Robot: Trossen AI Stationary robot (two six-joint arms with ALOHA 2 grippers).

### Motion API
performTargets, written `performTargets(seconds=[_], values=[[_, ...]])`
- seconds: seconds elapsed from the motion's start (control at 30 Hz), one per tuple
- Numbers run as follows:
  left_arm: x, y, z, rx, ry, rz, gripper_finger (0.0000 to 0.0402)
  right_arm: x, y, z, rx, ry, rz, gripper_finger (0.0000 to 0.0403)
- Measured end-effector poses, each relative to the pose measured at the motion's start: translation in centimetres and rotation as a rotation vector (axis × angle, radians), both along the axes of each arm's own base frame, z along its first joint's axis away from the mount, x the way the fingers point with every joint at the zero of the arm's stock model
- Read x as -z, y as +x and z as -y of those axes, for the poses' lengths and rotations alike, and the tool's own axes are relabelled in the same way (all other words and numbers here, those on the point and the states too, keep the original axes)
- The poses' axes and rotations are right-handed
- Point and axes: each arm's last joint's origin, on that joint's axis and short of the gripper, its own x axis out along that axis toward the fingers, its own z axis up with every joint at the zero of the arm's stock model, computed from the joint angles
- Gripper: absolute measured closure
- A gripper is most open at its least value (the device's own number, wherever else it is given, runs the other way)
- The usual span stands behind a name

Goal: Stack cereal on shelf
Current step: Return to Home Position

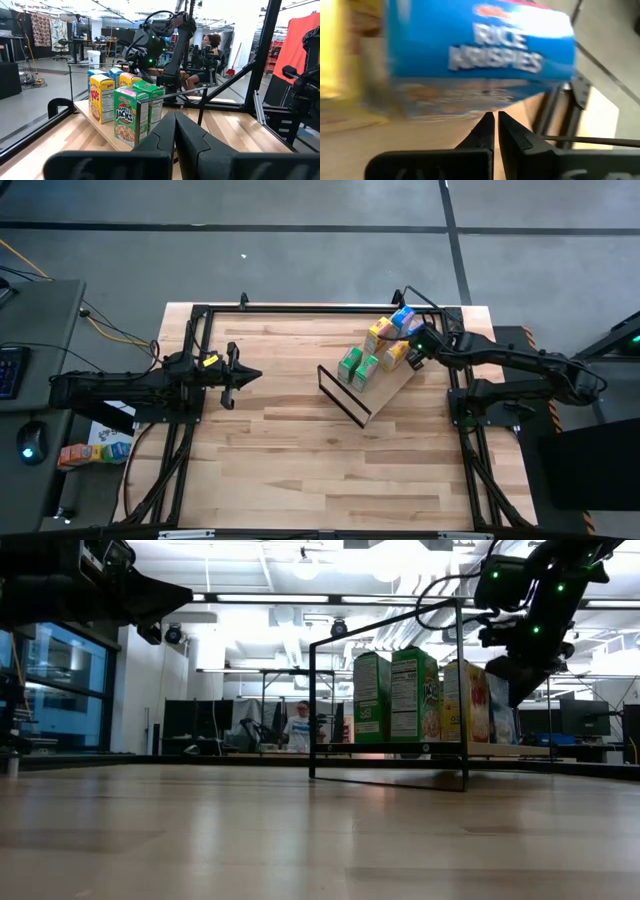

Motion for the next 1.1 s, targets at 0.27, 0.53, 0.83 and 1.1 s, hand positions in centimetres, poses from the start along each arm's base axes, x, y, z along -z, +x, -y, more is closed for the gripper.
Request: performTargets(seconds=[0.27,0.53,0.83,1.1], values=[[0.0,0.0,0.0,0.001,-0.008,-0.001,0.0402,-0.1,0.4,-1.0,-0.08,0.026,0.025,0.0403],[0.1,0.0,0.0,0.002,-0.02,-0.014,0.0402,0.0,1.1,-2.3,-0.183,0.118,0.073,0.0403],[0.1,0.0,0.0,0.002,-0.02,-0.013,0.0401,1.2,0.1,-5.9,-0.243,0.411,-0.009,0.0403],[0.1,0.0,0.0,0.002,-0.02,-0.013,0.0401,1.7,2.2,-10.4,-0.637,0.411,0.271,0.0403]])
